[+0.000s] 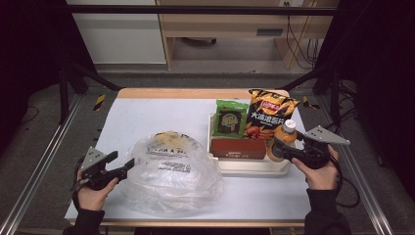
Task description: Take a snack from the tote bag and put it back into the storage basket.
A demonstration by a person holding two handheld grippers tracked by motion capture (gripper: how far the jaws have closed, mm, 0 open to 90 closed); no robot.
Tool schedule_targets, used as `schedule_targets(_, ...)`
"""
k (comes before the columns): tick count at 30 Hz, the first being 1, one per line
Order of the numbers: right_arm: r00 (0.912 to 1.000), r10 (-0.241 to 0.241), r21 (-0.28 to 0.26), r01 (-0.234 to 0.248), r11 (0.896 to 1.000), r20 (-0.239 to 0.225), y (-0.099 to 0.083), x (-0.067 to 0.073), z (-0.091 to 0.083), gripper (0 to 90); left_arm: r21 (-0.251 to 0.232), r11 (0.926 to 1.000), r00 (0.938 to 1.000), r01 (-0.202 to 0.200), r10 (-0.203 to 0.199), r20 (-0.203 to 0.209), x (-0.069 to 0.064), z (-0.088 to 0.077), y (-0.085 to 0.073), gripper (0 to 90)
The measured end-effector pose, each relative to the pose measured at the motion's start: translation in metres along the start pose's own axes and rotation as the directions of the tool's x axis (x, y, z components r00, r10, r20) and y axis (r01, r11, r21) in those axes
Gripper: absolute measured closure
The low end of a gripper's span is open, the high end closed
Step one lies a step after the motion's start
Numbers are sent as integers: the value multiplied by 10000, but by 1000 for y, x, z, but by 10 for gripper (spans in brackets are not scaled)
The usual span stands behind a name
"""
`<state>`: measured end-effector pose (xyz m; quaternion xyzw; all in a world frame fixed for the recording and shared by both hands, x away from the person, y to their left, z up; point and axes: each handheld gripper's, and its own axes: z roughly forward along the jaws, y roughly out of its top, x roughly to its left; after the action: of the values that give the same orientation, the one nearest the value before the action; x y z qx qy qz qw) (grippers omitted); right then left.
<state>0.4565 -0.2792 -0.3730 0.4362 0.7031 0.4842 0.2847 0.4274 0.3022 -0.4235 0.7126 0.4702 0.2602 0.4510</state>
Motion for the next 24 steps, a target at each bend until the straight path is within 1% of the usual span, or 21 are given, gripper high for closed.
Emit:
schedule_targets(9, 9999, -127, 220, 127, 9997, -5, -9, -8, 8, 307, 23, 10000, 10000, 12, -12, -42, 2, 0, 0, 280)
schedule_targets(16, 10000, -23, 492, 23, 9988, -7, -20, -11, 15, 307, -2, 10000, 10000, 41, -41, -58, 3, -1, 0, 280)
schedule_targets(21, 10000, -77, 580, 76, 9983, 9, -25, -14, 18, 307, -7, 10000, 10000, 34, -34, -63, 3, -1, 0, 280)
schedule_targets(24, 10000, 0, 635, 0, 9980, 12, -29, -16, 19, 307, -2, 10000, 10000, 43, -43, -76, 4, -1, 0, 280)
